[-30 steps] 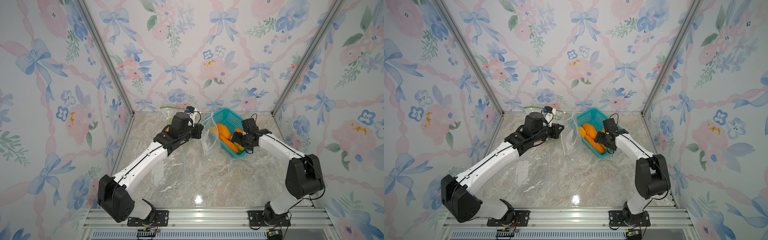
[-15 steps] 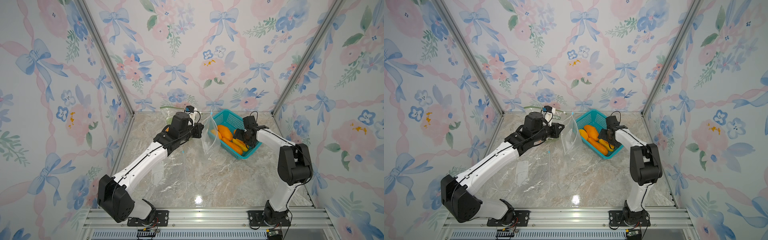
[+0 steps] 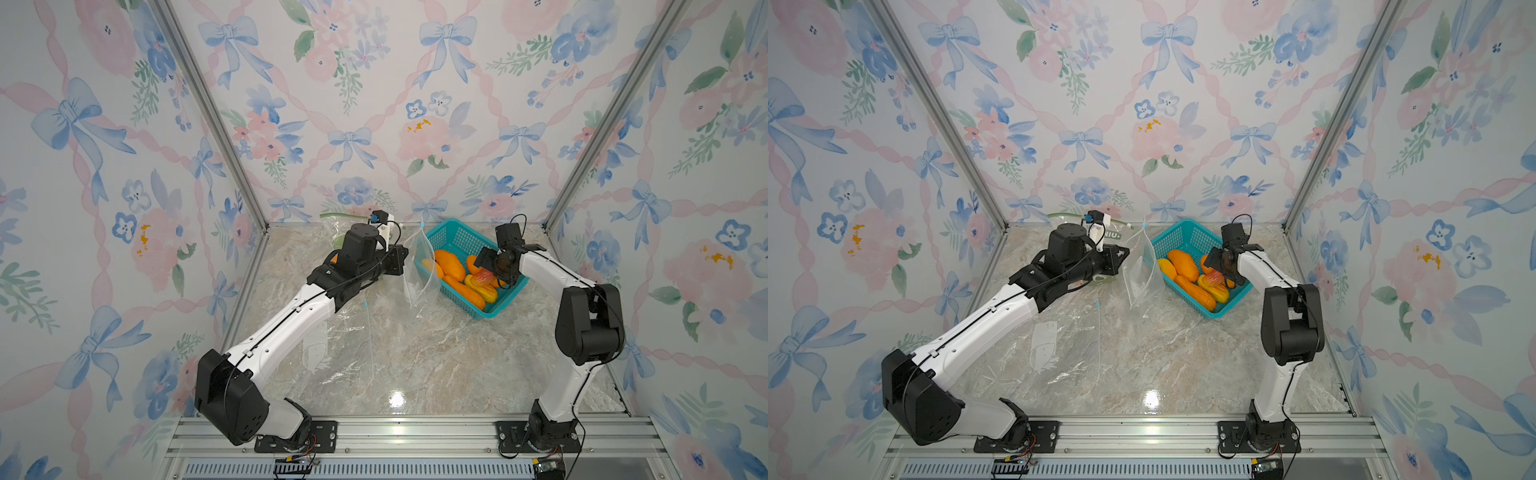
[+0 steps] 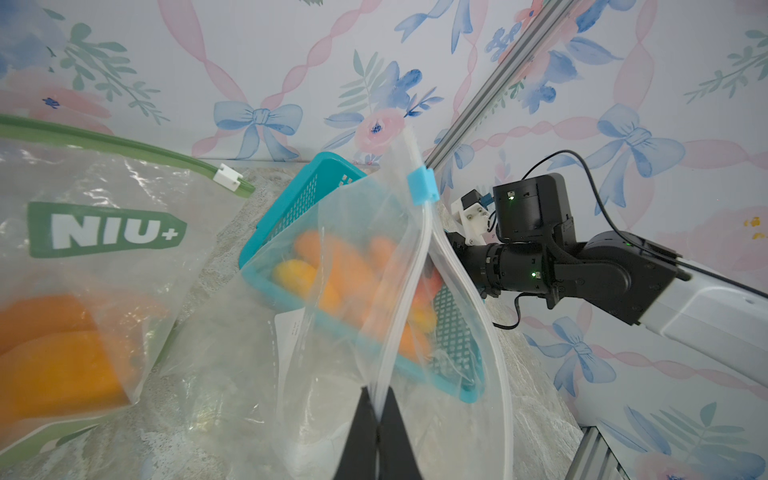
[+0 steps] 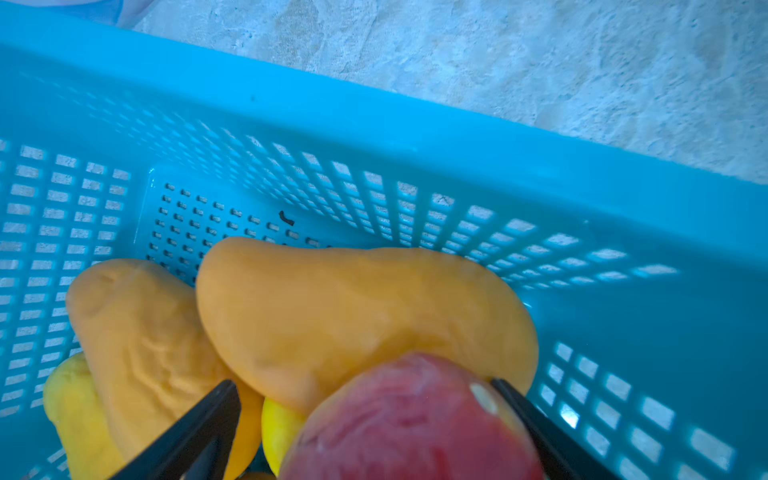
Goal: Place the mango in a zip-top bag and seal the zipper
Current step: Pick up the mango from the basket.
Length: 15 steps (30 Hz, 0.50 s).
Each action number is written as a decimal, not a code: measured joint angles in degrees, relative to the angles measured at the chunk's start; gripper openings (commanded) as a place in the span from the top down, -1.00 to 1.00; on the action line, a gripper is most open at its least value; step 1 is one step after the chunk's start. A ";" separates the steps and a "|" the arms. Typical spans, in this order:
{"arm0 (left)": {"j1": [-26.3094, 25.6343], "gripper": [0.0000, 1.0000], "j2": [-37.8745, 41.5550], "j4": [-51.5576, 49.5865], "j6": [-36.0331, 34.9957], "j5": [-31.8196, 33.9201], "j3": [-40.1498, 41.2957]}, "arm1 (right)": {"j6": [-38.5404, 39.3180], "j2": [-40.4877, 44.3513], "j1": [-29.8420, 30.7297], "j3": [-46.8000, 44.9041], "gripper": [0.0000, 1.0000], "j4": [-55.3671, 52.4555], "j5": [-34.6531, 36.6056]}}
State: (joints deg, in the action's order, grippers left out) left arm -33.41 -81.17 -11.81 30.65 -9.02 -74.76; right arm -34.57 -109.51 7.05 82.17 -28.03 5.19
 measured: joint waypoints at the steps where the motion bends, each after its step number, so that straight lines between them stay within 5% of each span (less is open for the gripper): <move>1: 0.00 1.00 0.00 0.00 0.02 -0.02 0.00 | 0.11 -0.22 0.00 0.22 -0.74 -0.02 0.11; 15: -0.15 1.00 -0.52 0.13 0.46 -1.07 0.00 | 0.59 -0.66 -0.26 0.52 0.20 1.36 -1.86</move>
State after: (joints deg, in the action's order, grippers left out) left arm -33.56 -81.69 -11.68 31.11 -10.09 -74.76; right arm -33.98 -110.17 6.79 82.70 -26.68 3.33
